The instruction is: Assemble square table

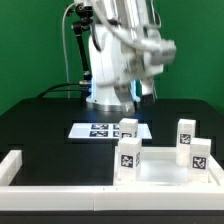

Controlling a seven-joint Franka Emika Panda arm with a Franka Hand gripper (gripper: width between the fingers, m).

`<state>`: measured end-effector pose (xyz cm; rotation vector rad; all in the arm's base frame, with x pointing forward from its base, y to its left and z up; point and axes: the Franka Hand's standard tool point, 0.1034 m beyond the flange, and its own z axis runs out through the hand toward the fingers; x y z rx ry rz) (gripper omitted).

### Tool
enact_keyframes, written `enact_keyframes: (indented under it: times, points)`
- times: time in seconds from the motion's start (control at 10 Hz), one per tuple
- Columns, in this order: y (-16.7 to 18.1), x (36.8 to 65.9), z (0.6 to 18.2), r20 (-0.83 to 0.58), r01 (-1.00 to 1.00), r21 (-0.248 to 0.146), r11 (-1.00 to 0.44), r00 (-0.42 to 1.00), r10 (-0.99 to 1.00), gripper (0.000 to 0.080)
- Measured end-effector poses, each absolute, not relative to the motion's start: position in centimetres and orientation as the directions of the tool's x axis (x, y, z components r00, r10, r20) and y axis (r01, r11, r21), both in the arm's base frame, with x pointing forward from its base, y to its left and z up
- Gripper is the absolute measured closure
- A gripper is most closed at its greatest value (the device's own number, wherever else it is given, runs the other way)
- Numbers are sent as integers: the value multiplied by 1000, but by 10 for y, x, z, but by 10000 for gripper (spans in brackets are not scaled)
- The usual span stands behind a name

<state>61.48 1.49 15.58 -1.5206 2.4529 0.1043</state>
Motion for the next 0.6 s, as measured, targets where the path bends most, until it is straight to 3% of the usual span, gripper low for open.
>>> enact_keyframes:
  times: [0.2,0.6]
  points:
    - [14,613,147,-241,-891,-67,449,-422,-874,151]
    - [14,612,145,-239,-891,-66,448,-422,-874,151]
